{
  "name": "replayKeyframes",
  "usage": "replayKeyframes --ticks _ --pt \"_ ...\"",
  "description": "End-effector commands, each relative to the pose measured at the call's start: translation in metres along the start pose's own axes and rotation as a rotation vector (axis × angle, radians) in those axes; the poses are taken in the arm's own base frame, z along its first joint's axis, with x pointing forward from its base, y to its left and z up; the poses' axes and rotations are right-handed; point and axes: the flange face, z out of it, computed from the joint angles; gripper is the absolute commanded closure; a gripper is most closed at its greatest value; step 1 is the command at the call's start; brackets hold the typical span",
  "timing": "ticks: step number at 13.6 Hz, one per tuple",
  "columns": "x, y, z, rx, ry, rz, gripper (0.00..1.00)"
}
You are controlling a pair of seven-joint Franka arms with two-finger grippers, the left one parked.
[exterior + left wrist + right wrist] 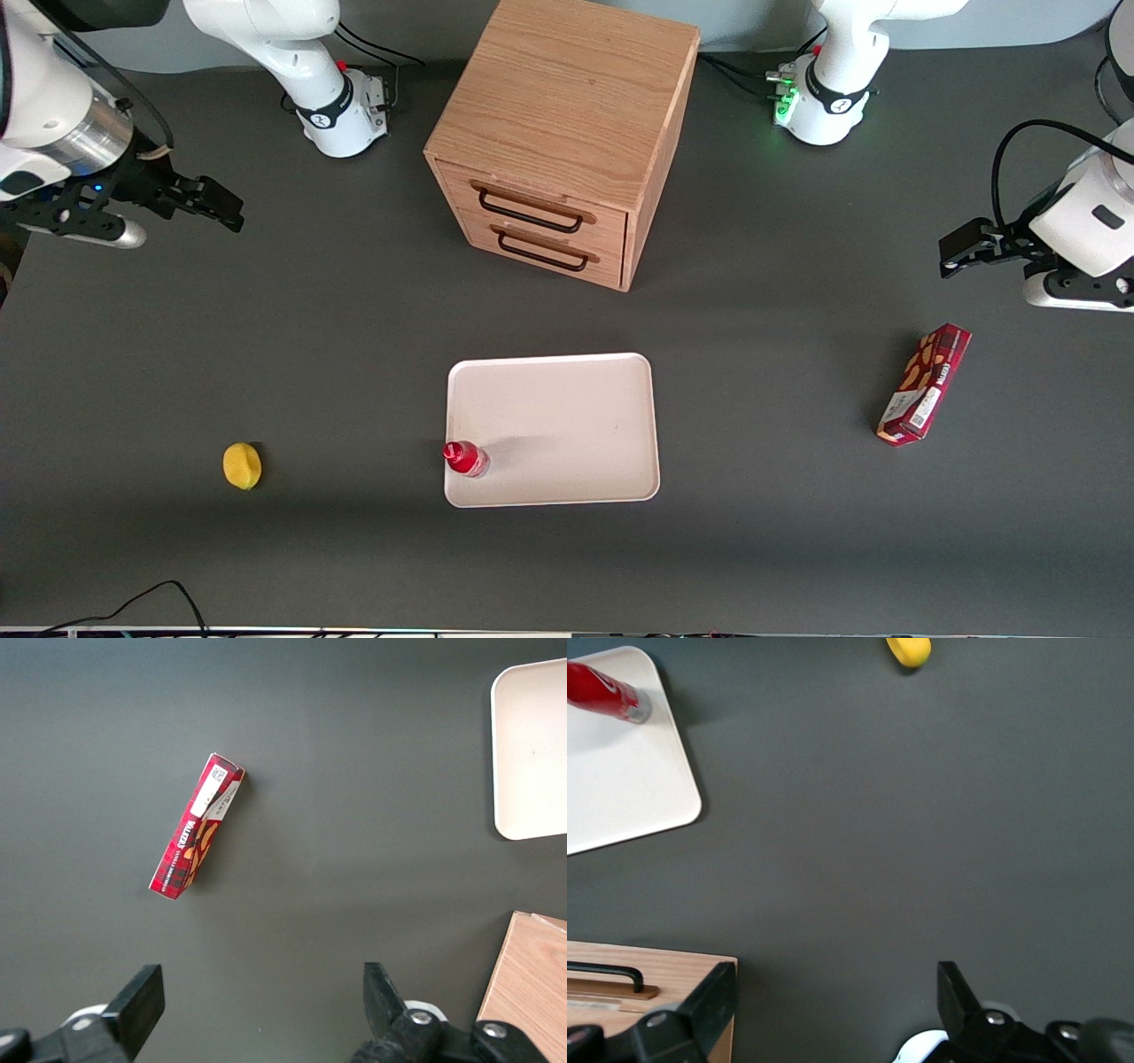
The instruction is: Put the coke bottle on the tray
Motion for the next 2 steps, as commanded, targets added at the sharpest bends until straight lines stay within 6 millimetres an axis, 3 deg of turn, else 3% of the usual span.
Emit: replayKeyframes --ticks 1,2 --pt "-0.017 0.021 0.000 0.075 0.011 0.019 0.00" --pt "-0.012 0.021 -0.013 0.096 0.025 0.027 0.00"
